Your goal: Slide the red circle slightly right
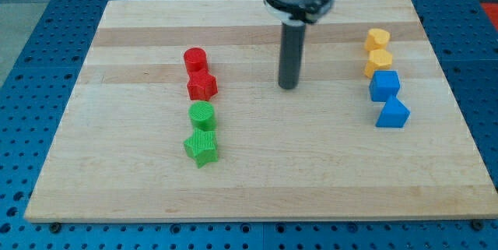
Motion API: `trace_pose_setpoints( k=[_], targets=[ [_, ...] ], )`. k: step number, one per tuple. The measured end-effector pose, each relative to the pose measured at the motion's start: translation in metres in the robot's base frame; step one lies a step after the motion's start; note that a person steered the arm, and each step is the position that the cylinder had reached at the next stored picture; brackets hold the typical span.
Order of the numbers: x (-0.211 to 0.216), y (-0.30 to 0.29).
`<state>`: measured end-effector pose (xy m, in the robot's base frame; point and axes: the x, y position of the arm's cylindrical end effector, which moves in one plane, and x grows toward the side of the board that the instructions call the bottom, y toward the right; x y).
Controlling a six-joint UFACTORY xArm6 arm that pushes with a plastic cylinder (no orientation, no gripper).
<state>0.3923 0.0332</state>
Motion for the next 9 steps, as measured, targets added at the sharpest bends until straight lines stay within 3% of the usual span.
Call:
trace_pose_setpoints(
  k=[2,4,5,6,8,9],
  targets=[
    [-0.104,-0.077],
    [-0.157,-0.163],
    [-0.153,-0.197],
    [-0.101,-0.216],
    [-0.07,-0.221],
    [-0.031,-0.194]
  ],
)
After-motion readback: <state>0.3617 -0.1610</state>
